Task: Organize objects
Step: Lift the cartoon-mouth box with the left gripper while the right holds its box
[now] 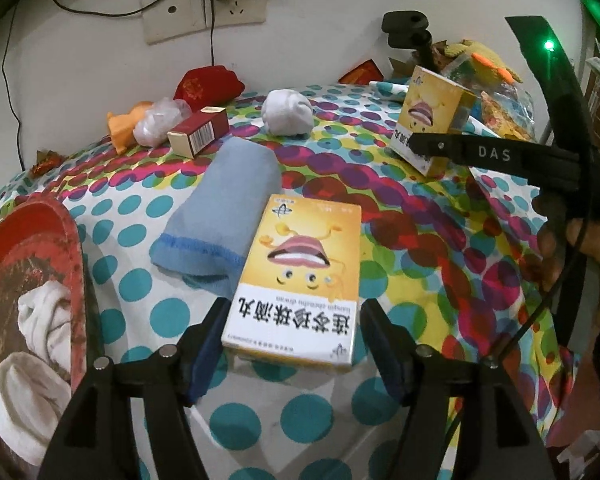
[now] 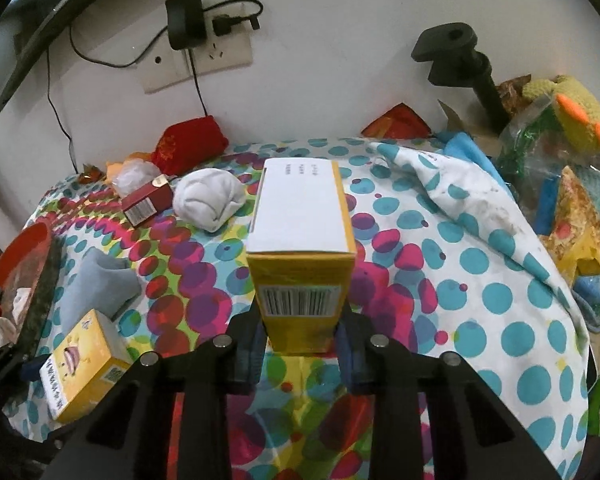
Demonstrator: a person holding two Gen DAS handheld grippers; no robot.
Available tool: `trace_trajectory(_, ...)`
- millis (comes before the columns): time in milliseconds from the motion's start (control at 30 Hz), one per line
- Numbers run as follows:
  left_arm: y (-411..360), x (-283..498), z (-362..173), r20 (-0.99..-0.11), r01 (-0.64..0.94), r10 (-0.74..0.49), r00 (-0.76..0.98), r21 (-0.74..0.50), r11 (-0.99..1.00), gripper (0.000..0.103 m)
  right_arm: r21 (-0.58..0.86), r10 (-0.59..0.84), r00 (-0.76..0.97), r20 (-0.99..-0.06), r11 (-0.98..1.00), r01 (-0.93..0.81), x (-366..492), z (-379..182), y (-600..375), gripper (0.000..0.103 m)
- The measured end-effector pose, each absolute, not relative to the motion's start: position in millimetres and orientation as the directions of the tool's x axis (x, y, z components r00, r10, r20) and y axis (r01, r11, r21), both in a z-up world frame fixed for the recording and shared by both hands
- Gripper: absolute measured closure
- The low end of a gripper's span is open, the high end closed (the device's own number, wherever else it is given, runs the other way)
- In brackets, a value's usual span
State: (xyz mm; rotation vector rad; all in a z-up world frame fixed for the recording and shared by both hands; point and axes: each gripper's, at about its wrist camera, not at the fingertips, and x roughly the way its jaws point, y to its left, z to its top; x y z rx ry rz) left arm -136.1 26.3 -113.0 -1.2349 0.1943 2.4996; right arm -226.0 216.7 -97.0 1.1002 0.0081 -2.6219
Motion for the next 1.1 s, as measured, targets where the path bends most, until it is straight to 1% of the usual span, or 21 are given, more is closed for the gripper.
trace_trajectory(67,25.3,-133.1,-112.8,-0.787,-0.365,0.251,-0.563,-0.035,-0.93,0.035,0.125,-0.274,-0.668,-0.692,-0.957,0.263,-221.2,-96.4,221.2,0.074)
trace_trajectory(100,24.8,-130.1,-112.9,-0.782,-0.368,0.258,-0.568,-0.039,-0.929,0.038,0.137,-0.281,-0.665,-0.692,-0.956,0.26,-219.5,-96.6,223.4,0.074)
trace_trajectory(133,25.6,-125.6,-112.5,-0.777,-0.371,0.257,-0.574,-0.033,-0.928,0.048,0.147,-0.284,-0.666,-0.69,-0.956,0.256,-218.2,-96.8,225.4,0.074)
trace_trajectory(167,26.4,-122.6,-111.8,-0.775,-0.377,0.259,-0.576,-0.029,-0.926,0.051,0.161,-0.293,-0.666,-0.686,-0.954,0.253,-216.1,-97.1,228.2,0.074)
trace_trajectory(267,31.3,-110.5,-110.8,-0.773,-0.394,0.267,-0.576,-0.025,-0.919,0.051,0.178,-0.297,-0.653,-0.697,-0.954,0.243,-215.9,-100.3,231.5,0.074)
trace_trajectory(333,33.1,-107.2,-109.4,-0.777,-0.415,0.296,-0.556,-0.05,-0.909,0.051,0.194,-0.304,-0.638,-0.707,-0.952,0.238,-218.6,-103.2,233.2,0.074)
trace_trajectory(467,32.9,-110.0,-108.6,-0.782,-0.405,0.31,-0.541,-0.081,-0.911,0.051,0.205,-0.312,-0.613,-0.726,-0.949,0.24,-222.1,-107.6,231.7,0.074)
trace_trajectory(567,37.6,-113.8,-107.5,-0.803,-0.404,0.284,-0.524,-0.059,-0.913,0.05,0.21,-0.312,-0.589,-0.745,-0.948,0.237,-226.0,-112.0,229.4,0.074)
trace_trajectory(633,44.4,-114.7,-106.2,-0.824,-0.403,0.241,-0.513,-0.017,-0.915,0.049,0.206,-0.308,-0.59,-0.747,-0.95,0.236,-225.8,-112.1,228.3,0.074)
trace_trajectory(767,51.5,-113.1,-102.2,-0.818,-0.395,0.198,-0.54,0.038,-0.918,0.048,0.188,-0.294,-0.592,-0.751,-0.953,0.236,-224.6,-111.2,225.3,0.074)
trace_trajectory(867,53.7,-115.8,-101.6,-0.823,-0.397,0.215,-0.525,0.013,-0.918,0.048,0.165,-0.279,-0.593,-0.755,-0.957,0.239,-224.7,-110.9,222.9,0.074)
trace_trajectory(1000,60.1,-125.1,-103.9,-0.838,-0.383,0.191,-0.511,0.023,-0.923,0.048,0.154,-0.277,-0.591,-0.758,-0.956,0.25,-224.9,-110.8,221.6,0.073)
trace_trajectory(1100,59.0,-133.0,-105.9,-0.848,-0.359,0.216,-0.484,-0.033,-0.933,0.048,0.157,-0.279,-0.59,-0.758,-0.955,0.251,-225.0,-110.8,221.4,0.072)
